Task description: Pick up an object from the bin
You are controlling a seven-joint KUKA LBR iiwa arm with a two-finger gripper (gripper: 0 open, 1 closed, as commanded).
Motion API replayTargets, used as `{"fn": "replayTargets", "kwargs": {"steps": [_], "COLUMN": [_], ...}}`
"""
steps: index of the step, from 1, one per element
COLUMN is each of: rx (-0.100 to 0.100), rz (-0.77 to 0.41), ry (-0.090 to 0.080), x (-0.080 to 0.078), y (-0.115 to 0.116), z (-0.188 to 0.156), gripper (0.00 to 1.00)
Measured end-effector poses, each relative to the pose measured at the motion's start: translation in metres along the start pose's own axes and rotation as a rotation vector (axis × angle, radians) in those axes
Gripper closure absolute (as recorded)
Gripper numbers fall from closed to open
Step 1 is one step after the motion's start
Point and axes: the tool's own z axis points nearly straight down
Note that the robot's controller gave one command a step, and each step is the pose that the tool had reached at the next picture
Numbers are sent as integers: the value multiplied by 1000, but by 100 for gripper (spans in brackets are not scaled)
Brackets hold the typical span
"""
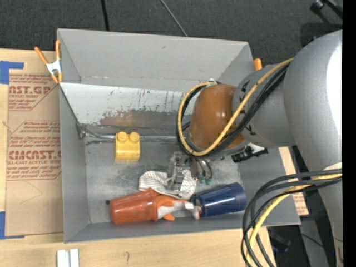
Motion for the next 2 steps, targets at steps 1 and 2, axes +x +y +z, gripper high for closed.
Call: {"fn": "replayTargets", "kwargs": {"steps": [1,2], "rx": [0,0], "rz": [8,21], "ry": [4,1], "x": [-4,11], "y": [-7,-3], "z": [-16,-26], "gripper": [100,100]}}
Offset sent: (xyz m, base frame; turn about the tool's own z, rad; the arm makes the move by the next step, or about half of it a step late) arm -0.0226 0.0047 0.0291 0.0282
